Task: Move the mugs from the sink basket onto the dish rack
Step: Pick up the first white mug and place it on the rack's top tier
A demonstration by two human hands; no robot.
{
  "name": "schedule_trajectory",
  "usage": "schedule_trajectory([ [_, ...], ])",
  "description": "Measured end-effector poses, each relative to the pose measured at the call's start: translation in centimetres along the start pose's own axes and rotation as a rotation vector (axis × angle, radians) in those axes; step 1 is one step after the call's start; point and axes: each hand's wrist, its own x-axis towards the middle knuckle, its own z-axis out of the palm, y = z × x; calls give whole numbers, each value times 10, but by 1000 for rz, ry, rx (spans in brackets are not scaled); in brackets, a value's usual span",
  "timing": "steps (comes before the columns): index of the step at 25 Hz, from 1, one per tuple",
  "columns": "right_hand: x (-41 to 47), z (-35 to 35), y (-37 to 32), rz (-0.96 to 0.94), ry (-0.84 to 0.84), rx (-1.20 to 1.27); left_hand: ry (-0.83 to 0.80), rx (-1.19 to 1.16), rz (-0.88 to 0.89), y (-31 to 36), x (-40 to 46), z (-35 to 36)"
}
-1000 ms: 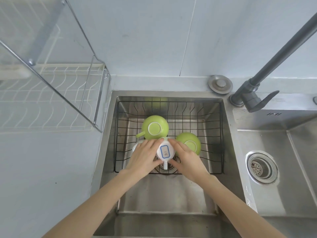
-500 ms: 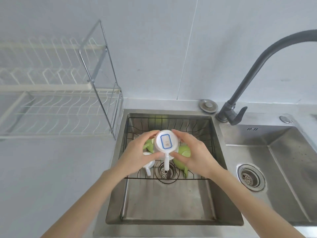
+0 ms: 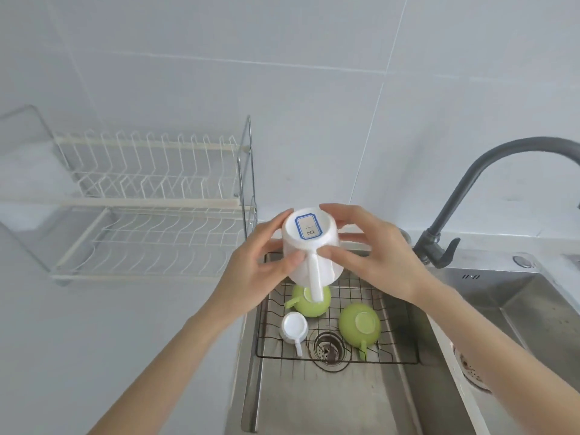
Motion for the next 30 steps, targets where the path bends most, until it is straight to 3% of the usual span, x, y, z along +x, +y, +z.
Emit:
schedule_trajectory([
  [11,78,28,-86,-95,59,-27,32,225,131,50,27,-104],
  [20,163,46,-126,-196,-63,-481,60,377,210,74,77,-180],
  [30,239,95,-94,-2,-283,-810,-82,612,6,21,134,-217],
])
